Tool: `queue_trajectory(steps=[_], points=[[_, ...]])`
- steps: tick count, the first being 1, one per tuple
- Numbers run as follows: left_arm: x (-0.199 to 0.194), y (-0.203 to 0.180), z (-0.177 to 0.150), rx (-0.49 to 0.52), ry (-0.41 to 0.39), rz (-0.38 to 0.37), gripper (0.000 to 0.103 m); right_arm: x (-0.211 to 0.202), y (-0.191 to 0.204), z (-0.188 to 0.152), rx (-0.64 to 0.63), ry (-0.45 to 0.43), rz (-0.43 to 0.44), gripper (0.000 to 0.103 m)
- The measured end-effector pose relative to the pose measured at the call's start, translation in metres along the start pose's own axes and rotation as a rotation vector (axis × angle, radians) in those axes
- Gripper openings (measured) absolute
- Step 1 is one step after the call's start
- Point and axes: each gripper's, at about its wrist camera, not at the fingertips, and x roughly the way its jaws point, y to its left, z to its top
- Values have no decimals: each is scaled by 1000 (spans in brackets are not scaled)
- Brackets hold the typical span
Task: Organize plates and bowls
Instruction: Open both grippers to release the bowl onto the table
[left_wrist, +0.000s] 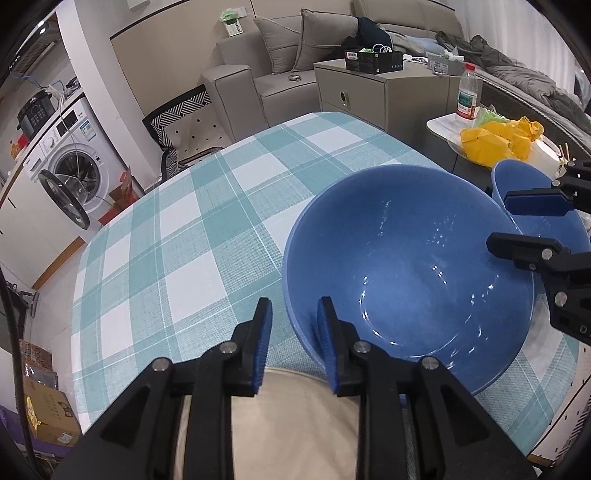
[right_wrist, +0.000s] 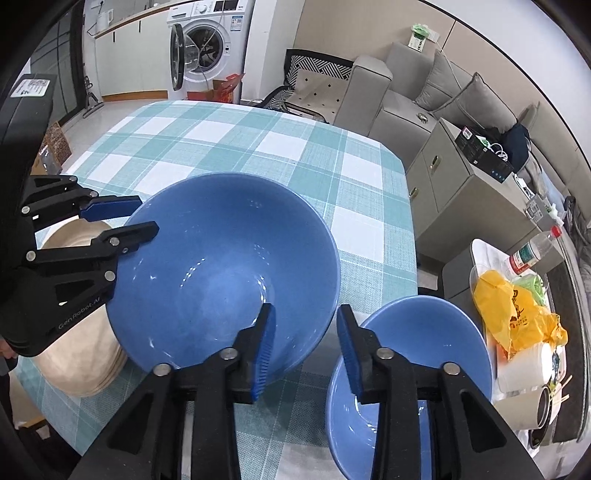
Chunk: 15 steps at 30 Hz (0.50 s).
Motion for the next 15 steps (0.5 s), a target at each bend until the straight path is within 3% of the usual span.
queue_trajectory(steps=[2,4,8,11,12,13,15], points=[[-3,3,0,-7,-6,-10,31,-2,1,-1,3,-5,10,45],[-8,6,1,-18,-16,-15,48,-4,1,-1,7,-11,23,51],[-20,12,2,-41,-31,-31,50,-11,1,1,17,-36,46,73],[-31,16,2,-55,-41,-57,54,-21,1,1,24,-61,61,79],[-34,16,1,-59,-46,-66,62,-24,1,1,26,-67,64,85],[-38,16,1,-63,-53,-72,83,-27,0,1,30,-76,65,87],[-49,16,1,-76,-95,-66,102,-33,-2,1,38,-86,75,90]])
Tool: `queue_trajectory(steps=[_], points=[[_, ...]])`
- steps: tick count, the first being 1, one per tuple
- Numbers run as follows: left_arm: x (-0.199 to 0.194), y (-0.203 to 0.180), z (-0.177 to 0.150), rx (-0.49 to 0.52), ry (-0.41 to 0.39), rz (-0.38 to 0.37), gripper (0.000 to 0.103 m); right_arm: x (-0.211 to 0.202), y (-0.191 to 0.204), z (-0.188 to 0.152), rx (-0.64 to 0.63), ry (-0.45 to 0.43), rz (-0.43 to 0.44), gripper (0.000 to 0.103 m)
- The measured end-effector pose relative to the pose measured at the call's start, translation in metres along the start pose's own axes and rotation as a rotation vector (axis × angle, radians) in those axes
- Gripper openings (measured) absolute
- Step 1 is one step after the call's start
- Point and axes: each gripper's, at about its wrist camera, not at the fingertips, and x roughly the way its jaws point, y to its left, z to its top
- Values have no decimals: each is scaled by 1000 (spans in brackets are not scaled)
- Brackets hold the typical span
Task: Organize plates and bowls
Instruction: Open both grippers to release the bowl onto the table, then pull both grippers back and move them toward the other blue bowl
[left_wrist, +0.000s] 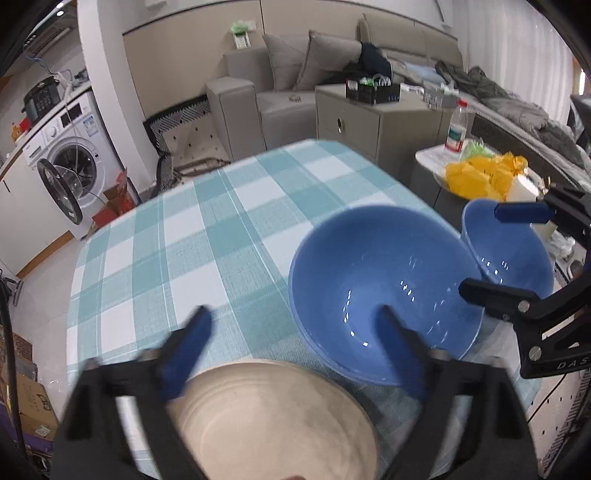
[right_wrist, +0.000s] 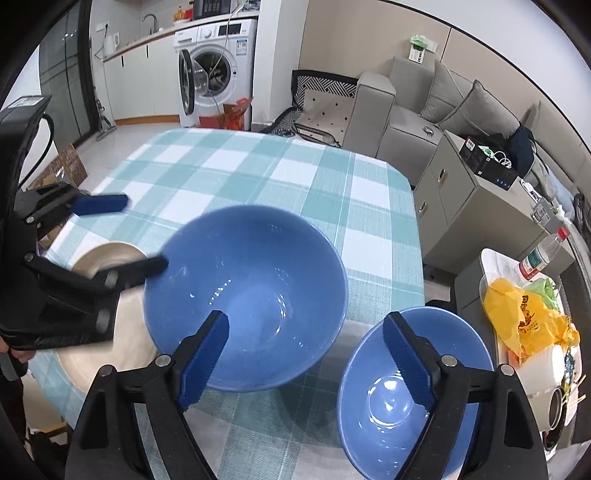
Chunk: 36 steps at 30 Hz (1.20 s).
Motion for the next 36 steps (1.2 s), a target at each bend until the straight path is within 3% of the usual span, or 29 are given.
queue_trajectory(steps=[3,6,21,36], points=[[-12,-3,4,0,-29,-21,103,-10,-3,1,14,-20,11,100],[-21,-6,7,2,-40,-21,103,-22,-8,0,29,-44,17,101],[-32,-42,31,29,-49,-93,103,-77,-54,-15,125,-121,-26,102],[-14,-87,54,121,-19,-188,103,-90,-105,-55,249,-77,-96,102]])
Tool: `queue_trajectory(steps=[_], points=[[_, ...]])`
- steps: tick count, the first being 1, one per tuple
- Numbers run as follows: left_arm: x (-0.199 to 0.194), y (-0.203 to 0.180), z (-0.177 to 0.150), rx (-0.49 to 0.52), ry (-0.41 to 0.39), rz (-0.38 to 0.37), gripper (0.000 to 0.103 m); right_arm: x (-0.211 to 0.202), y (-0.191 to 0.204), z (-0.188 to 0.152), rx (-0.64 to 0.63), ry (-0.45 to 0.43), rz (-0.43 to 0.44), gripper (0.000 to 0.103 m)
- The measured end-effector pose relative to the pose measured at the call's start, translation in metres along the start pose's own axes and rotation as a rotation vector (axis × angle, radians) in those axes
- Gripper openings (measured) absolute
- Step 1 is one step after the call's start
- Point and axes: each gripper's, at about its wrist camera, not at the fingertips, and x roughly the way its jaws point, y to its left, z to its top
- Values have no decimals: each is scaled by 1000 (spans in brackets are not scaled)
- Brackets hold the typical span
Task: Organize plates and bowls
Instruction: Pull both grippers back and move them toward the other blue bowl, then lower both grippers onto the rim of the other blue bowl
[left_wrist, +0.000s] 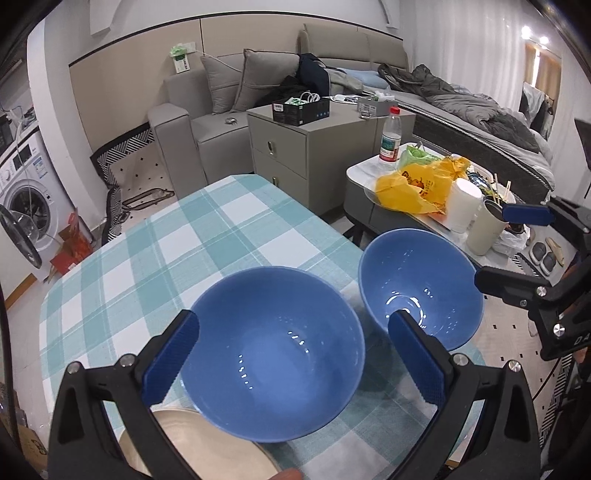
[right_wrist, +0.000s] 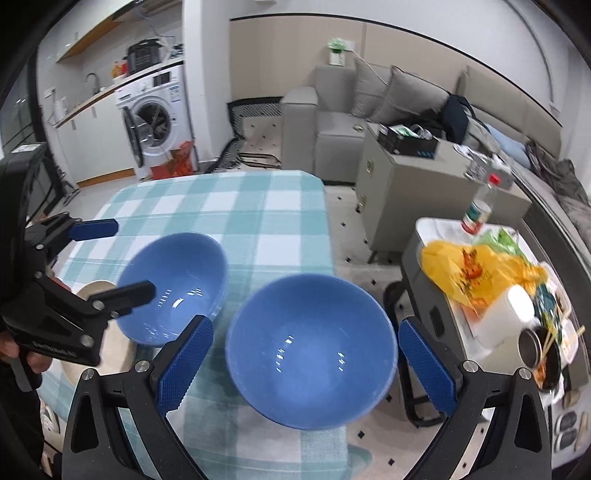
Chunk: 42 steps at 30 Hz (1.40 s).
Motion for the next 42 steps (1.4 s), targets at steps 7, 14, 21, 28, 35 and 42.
queue_trajectory(steps=[7,14,21,28,35,42], points=[[18,-16,13,25,17,-36,103,0,-24,-14,28,18,-34,102],[44,-34,22,61,55,-53,103,14,-44,-26,59,61,-49,102],[62,-44,26,90,83,-56,103,28,-63,-33,90,92,-56,102],[75,-53,30,122,98,-48,103,42,-75,-42,108,118,-47,102],[87,-60,32,153,118,-43,103,52,-82,-46,123,134,-38,102],[95,-65,32,177,125,-56,102,62,-84,-51,126,153,-25,102]])
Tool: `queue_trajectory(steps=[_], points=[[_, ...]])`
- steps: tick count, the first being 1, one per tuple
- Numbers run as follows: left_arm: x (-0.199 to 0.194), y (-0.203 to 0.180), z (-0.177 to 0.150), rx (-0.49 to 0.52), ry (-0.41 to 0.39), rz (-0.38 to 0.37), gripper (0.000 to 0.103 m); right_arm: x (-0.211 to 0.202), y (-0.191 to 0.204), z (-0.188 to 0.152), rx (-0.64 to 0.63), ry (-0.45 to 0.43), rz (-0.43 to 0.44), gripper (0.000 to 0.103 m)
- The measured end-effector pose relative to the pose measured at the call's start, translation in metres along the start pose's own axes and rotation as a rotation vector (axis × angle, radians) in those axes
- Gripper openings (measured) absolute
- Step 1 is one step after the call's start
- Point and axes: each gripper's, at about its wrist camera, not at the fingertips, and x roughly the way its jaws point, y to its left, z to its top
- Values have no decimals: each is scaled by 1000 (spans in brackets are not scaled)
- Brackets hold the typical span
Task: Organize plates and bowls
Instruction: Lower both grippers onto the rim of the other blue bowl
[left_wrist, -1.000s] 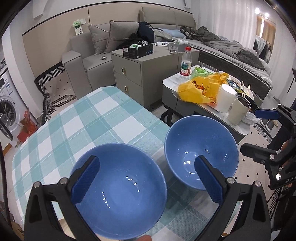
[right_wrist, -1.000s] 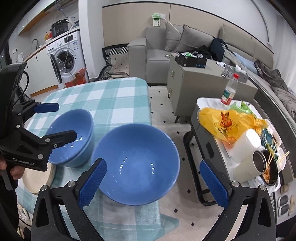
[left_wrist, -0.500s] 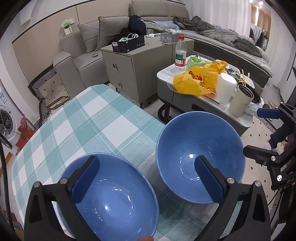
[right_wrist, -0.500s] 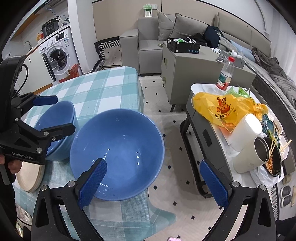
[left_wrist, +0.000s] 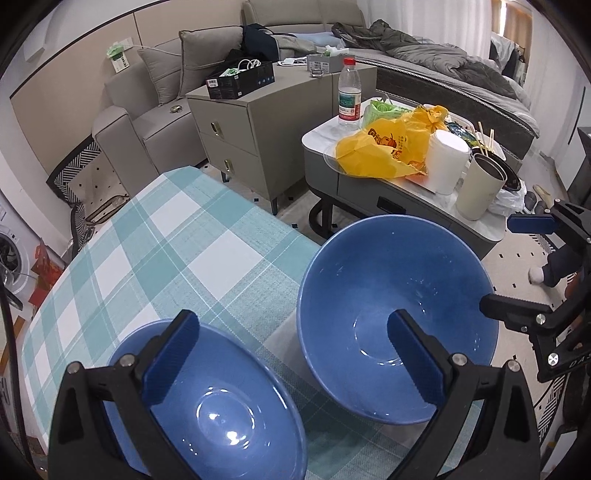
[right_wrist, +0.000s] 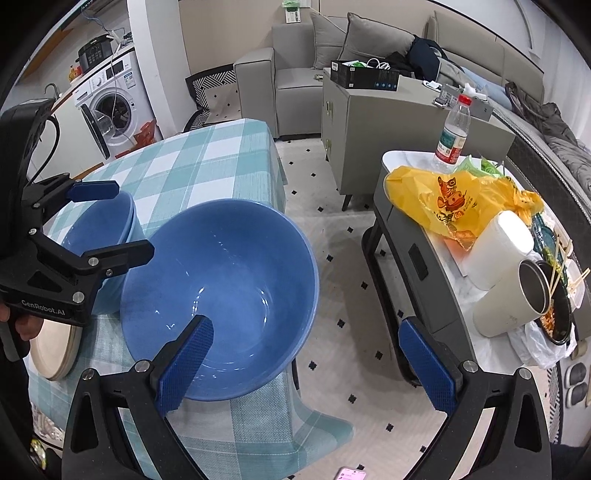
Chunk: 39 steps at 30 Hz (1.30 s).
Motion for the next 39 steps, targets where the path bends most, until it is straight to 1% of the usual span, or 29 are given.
queue_trajectory(steps=[5,9,12,14,16,18,20,22,23,25,26,28,30,32,34,35,36,39], points=[[5,-6,-1,55,2,22,102,7,-3,-4,12,2,17,102],[9,-7,0,74,4,15,101,12,-5,-4,25,10,25,102],[15,-6,-1,72,22,5,93,19,-5,-5,39,25,36,102],[18,-7,-2,71,29,-4,91,22,-2,-6,39,27,48,102],[20,-8,-2,76,31,-13,78,26,0,-7,35,31,59,102],[22,-10,-2,84,39,-22,75,29,3,-8,32,36,66,102],[25,-14,-1,97,36,-27,69,31,4,-9,34,41,69,102],[31,-15,0,101,54,-43,61,33,5,-10,36,46,71,101],[33,-16,1,101,61,-42,60,34,6,-10,37,48,70,100],[37,-17,-1,105,73,-49,54,34,7,-10,40,49,71,98],[38,-17,-2,103,79,-55,53,34,7,-10,41,50,71,96],[39,-17,-3,102,83,-61,52,34,9,-11,34,53,70,94],[39,-18,-5,105,86,-66,52,35,8,-12,33,56,73,87],[39,-21,-5,112,88,-72,52,35,9,-13,29,62,74,83],[40,-23,-5,115,91,-84,50,36,9,-14,26,66,73,81],[40,-24,-5,113,91,-86,50,36,9,-15,24,70,71,79],[41,-25,-5,114,91,-79,49,36,9,-16,21,73,69,76],[42,-26,-7,114,90,-70,48,35,9,-18,15,78,69,74]])
